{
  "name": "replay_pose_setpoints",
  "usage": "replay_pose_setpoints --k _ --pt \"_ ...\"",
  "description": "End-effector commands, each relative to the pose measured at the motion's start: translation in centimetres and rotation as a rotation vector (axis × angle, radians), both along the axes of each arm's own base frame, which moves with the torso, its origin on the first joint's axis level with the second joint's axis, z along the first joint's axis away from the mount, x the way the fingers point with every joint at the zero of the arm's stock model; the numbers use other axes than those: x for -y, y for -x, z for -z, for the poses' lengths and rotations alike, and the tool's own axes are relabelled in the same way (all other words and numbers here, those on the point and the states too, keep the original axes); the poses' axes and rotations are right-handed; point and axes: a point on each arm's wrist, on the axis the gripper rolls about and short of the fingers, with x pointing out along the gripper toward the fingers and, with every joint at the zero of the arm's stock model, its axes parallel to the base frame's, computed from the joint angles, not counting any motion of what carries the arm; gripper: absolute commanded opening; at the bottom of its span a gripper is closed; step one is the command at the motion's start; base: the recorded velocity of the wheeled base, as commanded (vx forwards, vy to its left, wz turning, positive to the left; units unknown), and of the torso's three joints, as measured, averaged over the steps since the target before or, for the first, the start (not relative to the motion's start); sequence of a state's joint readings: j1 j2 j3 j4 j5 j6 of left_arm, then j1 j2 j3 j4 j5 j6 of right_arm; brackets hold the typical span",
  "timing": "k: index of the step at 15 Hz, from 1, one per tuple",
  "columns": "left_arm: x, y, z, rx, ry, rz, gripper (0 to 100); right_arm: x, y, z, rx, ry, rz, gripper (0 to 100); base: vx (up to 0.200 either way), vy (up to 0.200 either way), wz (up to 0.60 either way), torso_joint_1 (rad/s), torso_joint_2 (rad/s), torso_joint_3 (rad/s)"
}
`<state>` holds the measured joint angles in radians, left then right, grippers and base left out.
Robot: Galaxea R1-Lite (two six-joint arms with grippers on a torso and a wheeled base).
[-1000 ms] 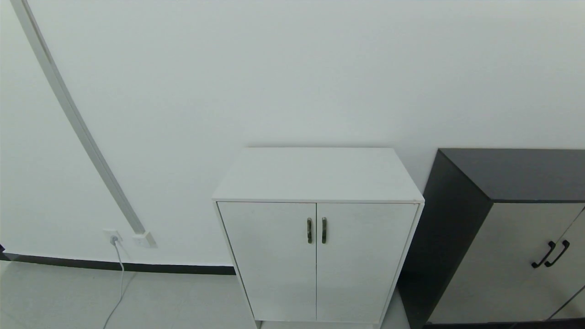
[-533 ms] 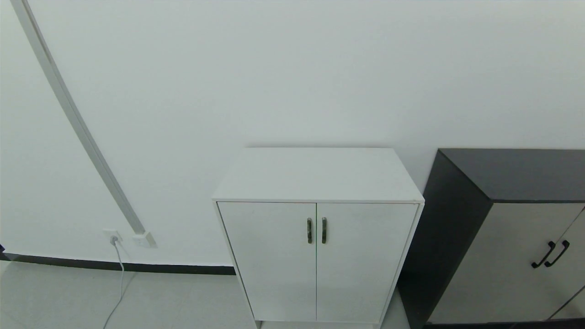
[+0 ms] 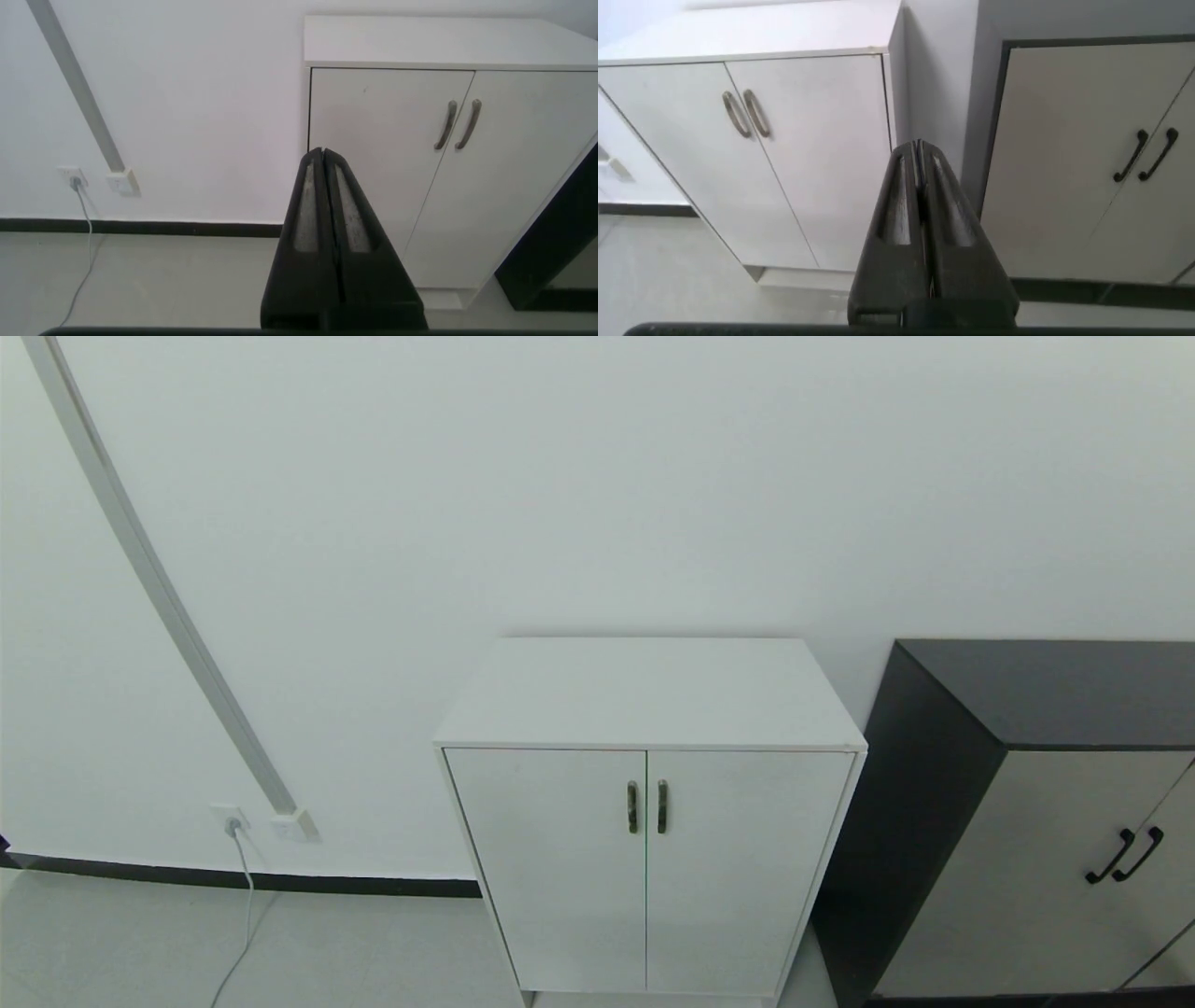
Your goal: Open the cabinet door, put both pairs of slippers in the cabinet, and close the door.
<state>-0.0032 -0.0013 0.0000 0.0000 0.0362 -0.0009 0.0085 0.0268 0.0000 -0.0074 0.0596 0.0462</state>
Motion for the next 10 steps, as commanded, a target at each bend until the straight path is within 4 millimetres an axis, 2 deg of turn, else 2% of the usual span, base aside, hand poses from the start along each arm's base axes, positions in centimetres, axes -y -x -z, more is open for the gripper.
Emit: replay_pose_setpoints --k 1,3,10 --pt "0.0 -0.01 0.0 -0.001 0.001 -0.001 0 0.02 0.2 0.06 0.027 -0.006 0.025 0 0.0 0.0 0.0 0.0 0.0 0.0" --pt "0.0 -0.01 0.0 -0.001 -0.001 -0.001 0 0.16 0.2 0.02 0.03 -0.023 0.09 0 0.0 0.0 0.0 0.0 0.0 0.0" --pt "0.0 -0.01 0.0 -0.001 -0.002 -0.001 0 0.16 0.2 0.04 0.028 -0.016 0.088 0 0.0 0.0 0.0 0.0 0.0 0.0"
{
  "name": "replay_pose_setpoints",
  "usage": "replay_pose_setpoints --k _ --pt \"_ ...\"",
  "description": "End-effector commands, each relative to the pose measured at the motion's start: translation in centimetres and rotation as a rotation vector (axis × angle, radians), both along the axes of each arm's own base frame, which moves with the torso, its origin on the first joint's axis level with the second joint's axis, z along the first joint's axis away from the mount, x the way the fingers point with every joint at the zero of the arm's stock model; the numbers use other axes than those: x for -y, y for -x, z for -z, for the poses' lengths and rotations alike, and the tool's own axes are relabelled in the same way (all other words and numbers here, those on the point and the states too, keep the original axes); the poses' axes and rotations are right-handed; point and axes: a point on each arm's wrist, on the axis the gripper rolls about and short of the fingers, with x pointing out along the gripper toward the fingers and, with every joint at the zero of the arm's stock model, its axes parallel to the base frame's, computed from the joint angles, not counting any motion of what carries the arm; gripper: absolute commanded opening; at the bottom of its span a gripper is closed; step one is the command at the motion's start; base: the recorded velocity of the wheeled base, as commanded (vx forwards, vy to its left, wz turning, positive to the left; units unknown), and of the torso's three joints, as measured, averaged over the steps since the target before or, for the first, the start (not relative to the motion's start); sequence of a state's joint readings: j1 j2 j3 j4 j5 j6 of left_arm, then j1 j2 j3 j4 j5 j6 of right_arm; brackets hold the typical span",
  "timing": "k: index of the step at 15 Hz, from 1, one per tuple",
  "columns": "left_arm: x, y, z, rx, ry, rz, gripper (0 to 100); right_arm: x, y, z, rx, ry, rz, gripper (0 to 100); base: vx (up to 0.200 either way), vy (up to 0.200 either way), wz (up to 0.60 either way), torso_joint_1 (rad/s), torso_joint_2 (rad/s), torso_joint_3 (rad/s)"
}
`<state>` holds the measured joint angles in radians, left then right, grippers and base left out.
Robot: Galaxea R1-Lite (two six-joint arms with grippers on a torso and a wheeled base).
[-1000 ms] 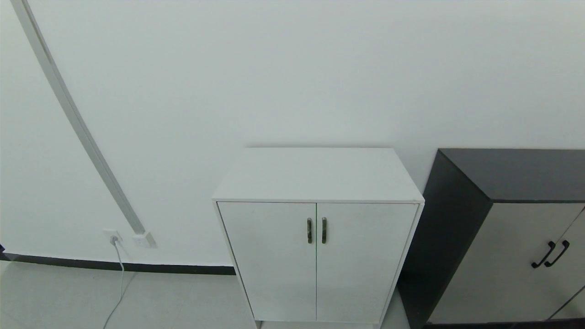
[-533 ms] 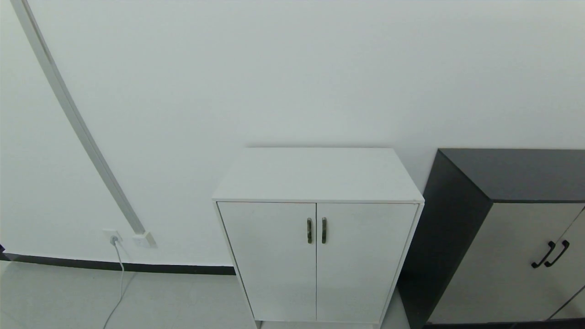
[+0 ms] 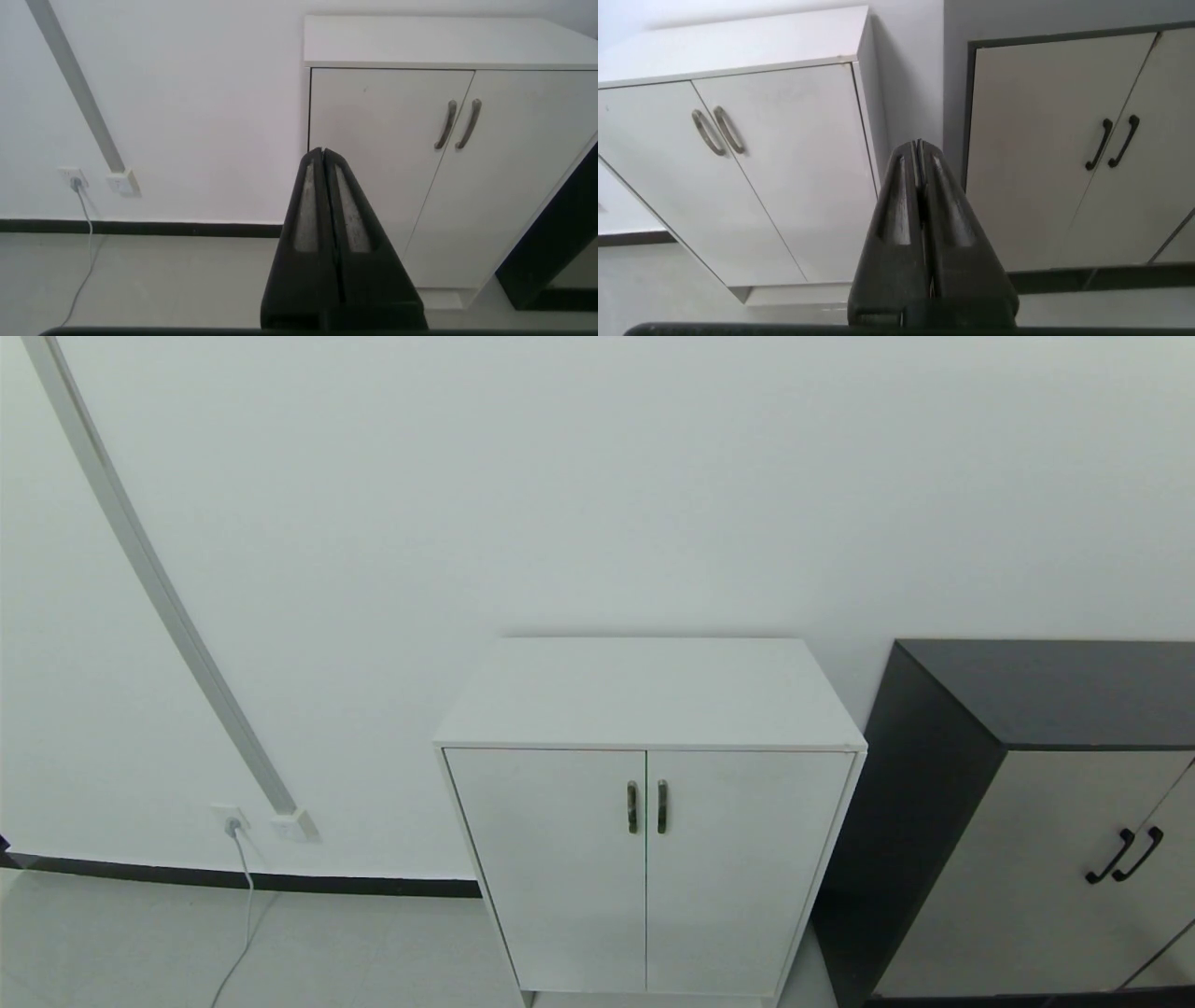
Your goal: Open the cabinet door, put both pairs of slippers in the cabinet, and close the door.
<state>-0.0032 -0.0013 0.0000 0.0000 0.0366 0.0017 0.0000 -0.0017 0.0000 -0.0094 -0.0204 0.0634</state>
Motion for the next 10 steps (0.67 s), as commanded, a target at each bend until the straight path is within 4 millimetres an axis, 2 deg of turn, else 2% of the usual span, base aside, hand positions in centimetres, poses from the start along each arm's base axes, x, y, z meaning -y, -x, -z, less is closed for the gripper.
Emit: replay_pose_setpoints --k 1,10 --pt "0.0 -0.01 0.0 -0.001 0.0 0.0 0 0.0 -0.01 0.0 -0.002 0.001 0.0 0 0.0 0.0 0.0 0.0 0.0 0.0" --pt "0.0 -0.01 0.0 -0.001 0.0 0.0 0 0.0 -0.01 0.0 -0.002 0.005 -0.002 0 0.0 0.0 0.0 0.0 0.0 0.0"
